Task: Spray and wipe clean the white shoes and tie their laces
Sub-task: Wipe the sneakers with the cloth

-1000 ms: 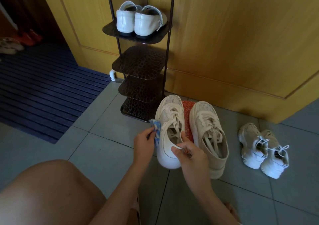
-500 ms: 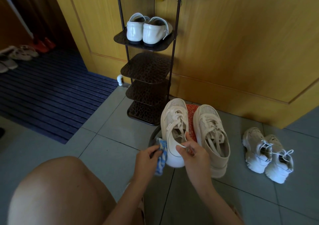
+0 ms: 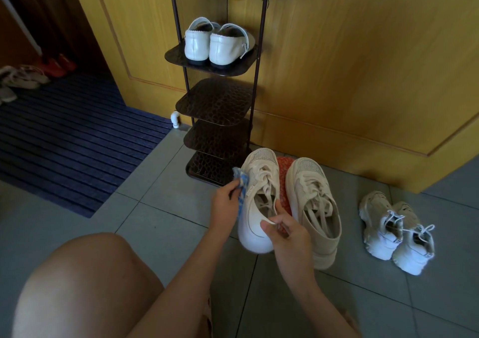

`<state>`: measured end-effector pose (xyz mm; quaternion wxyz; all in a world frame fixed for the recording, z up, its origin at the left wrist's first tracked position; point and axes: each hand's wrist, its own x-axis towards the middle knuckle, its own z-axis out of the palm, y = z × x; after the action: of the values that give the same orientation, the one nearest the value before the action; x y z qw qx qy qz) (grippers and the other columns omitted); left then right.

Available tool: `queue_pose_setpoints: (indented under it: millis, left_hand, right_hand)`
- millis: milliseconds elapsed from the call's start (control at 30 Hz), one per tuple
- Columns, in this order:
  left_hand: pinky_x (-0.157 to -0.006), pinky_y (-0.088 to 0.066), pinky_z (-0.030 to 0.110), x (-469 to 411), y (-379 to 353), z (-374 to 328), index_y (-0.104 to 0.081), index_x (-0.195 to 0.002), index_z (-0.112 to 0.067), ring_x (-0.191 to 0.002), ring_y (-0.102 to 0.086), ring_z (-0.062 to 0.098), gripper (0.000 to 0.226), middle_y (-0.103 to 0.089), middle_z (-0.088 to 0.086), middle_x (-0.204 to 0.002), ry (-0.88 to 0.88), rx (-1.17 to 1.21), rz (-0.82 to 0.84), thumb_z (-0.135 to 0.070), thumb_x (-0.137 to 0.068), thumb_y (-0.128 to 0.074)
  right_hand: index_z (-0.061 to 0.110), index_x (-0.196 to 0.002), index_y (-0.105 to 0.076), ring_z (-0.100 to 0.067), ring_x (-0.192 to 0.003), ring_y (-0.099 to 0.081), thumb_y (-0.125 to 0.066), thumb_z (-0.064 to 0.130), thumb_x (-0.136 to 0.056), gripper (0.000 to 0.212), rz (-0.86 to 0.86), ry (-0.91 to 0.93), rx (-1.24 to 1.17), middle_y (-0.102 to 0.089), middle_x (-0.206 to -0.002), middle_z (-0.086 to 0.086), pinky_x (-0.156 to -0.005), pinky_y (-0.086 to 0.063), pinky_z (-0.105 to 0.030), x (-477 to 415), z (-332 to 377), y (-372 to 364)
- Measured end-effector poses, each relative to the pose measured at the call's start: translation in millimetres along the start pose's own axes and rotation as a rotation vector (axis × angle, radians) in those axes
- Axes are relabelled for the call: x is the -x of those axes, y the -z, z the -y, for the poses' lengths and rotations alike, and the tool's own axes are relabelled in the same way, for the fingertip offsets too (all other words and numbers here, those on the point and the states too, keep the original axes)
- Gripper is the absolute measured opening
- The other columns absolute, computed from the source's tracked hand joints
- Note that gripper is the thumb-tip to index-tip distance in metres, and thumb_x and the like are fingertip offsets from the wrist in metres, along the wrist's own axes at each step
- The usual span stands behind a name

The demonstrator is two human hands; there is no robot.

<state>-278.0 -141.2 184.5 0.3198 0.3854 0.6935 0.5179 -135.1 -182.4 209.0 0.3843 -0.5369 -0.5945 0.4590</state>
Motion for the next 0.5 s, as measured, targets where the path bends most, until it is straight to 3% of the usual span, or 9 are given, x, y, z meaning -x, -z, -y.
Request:
queue_pose_setpoints:
  millis: [67, 133, 233, 300, 433, 500]
  left_hand:
    - [-0.068, -0.038, -0.006, 4, 3, 3, -0.056, -0.124, 0.000, -0.099, -0.054, 0.010, 0.032, -0.058, 0.000, -0.108, -0.031, -0.027, 0.016, 0.002, -0.093, -0.048]
    - [-0.071, -0.037, -0.007, 10, 5, 6, -0.057, -0.123, 0.002, -0.101, -0.053, 0.010, 0.031, -0.059, 0.003, -0.112, -0.055, -0.038, 0.035, 0.003, -0.092, -0.049]
    - [-0.072, -0.039, -0.006, 24, 8, 9, -0.056, -0.123, 0.003, -0.100, -0.053, 0.009, 0.032, -0.057, -0.002, -0.110, -0.018, 0.000, 0.033, 0.003, -0.092, -0.050]
    - [-0.072, -0.043, -0.001, 33, 10, 13, -0.056, -0.124, 0.000, -0.096, -0.057, 0.009, 0.032, -0.061, 0.001, -0.110, 0.009, 0.032, 0.025, 0.000, -0.092, -0.051]
    - [-0.079, -0.051, 0.021, 52, 13, 20, -0.058, -0.124, -0.004, -0.093, -0.061, 0.014, 0.032, -0.066, 0.007, -0.108, 0.088, 0.072, 0.009, -0.006, -0.092, -0.054]
    - [-0.076, -0.050, 0.014, 62, 13, 22, -0.059, -0.122, -0.005, -0.091, -0.061, 0.011, 0.032, -0.065, 0.004, -0.108, 0.095, 0.072, -0.002, -0.006, -0.091, -0.055]
  right_hand:
    - [-0.003, -0.071, -0.056, -0.006, -0.123, -0.050, -0.066, 0.010, -0.084, 0.021, 0.001, 0.000, -0.006, -0.059, -0.087, 0.044, -0.067, -0.042, -0.008, 1, 0, -1]
    - [-0.001, -0.071, -0.057, -0.002, -0.122, -0.048, -0.066, 0.010, -0.084, 0.019, 0.002, -0.006, -0.013, -0.060, -0.091, 0.042, -0.067, -0.040, -0.005, 1, -2, -2]
    - [0.001, -0.071, -0.060, 0.007, -0.125, -0.043, -0.067, 0.010, -0.084, 0.017, -0.002, -0.010, -0.020, -0.065, -0.109, 0.007, -0.069, -0.039, -0.003, 2, -4, 0]
    - [0.004, -0.072, -0.064, 0.008, -0.126, -0.042, -0.067, 0.009, -0.083, 0.013, -0.003, -0.019, -0.040, -0.066, -0.102, 0.006, -0.071, -0.040, -0.003, 3, -3, 0]
    - [0.020, -0.081, -0.068, 0.006, -0.108, -0.056, -0.068, 0.018, -0.084, 0.004, -0.014, -0.004, 0.000, -0.062, -0.126, 0.001, -0.076, -0.045, -0.018, 2, -8, -3]
    - [0.025, -0.082, -0.068, -0.010, -0.102, -0.062, -0.069, 0.021, -0.083, 0.004, -0.027, -0.005, 0.005, -0.062, -0.122, -0.008, -0.077, -0.049, -0.028, 1, -12, -5]
